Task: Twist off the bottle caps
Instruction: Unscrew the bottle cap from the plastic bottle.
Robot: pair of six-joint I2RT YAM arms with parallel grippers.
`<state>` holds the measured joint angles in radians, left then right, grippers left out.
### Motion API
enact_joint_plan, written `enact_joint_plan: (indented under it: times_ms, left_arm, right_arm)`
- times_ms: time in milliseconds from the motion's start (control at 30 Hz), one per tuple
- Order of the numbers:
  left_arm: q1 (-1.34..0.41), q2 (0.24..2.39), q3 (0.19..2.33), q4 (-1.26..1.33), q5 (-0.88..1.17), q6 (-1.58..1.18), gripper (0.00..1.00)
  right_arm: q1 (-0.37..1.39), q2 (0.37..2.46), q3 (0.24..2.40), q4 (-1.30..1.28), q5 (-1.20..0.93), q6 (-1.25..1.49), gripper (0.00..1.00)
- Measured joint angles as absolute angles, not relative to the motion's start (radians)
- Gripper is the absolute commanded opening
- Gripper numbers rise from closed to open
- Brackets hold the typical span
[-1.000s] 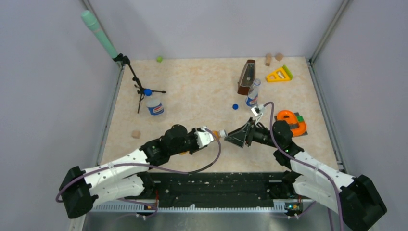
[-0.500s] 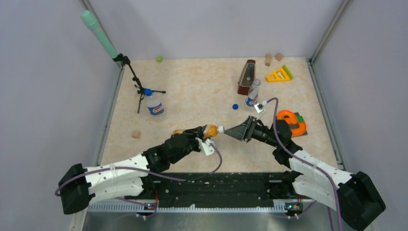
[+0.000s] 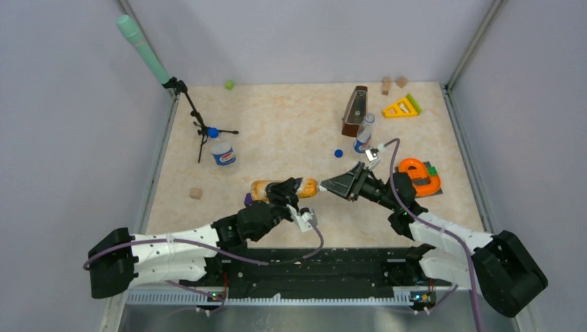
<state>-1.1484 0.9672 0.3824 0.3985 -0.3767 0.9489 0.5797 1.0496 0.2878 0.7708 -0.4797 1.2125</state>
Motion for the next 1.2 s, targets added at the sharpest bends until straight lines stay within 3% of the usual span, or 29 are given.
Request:
enact_joint_plan:
  times_ms: [200, 333, 500, 600, 800, 1200]
  left_arm:
    - [-1.156, 0.974, 0.381, 0.411, -0.388, 0.973, 0.00]
    - [-1.159, 0.974, 0.381, 0.410, -0.395, 0.977, 0.00]
    - [-1.161, 0.973, 0.381, 0.406, -0.402, 0.979, 0.00]
    - [-1.161, 0.972, 0.381, 0.397, -0.406, 0.974, 0.00]
    - [-1.161, 0.945, 0.379, 0.363, -0.390, 0.951, 0.00]
    - [-1.159, 0.804, 0.386, 0.148, -0.240, 0.683, 0.00]
  right_arm:
    - [0.580, 1.057, 0.288, 0.786, -0.487, 1.224, 0.29]
    - [0.580, 1.057, 0.288, 0.786, -0.490, 1.223, 0.38]
    - [0.580, 1.056, 0.288, 0.779, -0.509, 1.204, 0.40]
    - [0.580, 1.054, 0.289, 0.764, -0.525, 1.182, 0.23]
    - [0.580, 1.047, 0.298, 0.735, -0.541, 1.143, 0.00]
    - [0.595, 0.981, 0.329, 0.602, -0.647, 0.971, 0.00]
